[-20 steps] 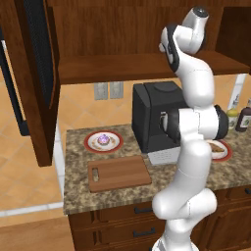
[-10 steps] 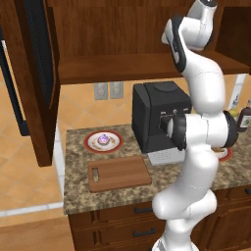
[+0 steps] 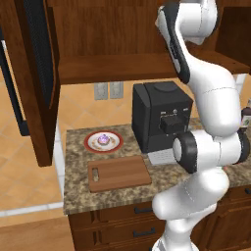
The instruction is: From the different types of pastries on the counter, select a croissant and place it on the cutting board. Then retrieve a jar of jam from the cabinet and place it alongside the croissant on the cutting board.
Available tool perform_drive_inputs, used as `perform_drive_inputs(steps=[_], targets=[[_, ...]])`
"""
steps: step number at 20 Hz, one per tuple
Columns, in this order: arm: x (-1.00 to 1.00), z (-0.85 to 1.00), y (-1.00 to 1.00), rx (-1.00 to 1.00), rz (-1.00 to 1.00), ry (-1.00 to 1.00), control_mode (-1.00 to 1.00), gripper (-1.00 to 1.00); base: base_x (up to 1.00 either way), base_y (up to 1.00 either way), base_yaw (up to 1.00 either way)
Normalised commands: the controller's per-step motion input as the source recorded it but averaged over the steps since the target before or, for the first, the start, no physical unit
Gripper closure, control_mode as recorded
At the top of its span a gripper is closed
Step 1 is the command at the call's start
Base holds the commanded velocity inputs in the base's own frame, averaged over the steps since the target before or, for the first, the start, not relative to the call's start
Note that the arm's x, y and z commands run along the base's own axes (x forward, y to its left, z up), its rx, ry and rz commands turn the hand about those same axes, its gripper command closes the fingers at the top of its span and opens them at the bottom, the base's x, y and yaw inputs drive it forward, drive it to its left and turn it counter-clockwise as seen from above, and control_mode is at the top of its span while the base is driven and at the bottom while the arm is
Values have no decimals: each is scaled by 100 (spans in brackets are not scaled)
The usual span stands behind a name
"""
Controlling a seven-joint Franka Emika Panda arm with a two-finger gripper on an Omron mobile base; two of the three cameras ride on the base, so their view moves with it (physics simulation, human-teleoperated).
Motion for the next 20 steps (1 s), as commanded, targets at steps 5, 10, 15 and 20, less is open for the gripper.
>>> perform_drive_inputs(steps=[5, 10, 15, 20], targets=[[-100, -25, 81, 11, -30, -4, -100, 100, 0, 0, 0], [-100, -88, 72, 1, -28, 11, -100, 100, 0, 0, 0], [-22, -59, 32, 2, -4, 27, -100, 100, 0, 0, 0], [-71, -89, 67, 0, 0, 32, -100, 100, 0, 0, 0]])
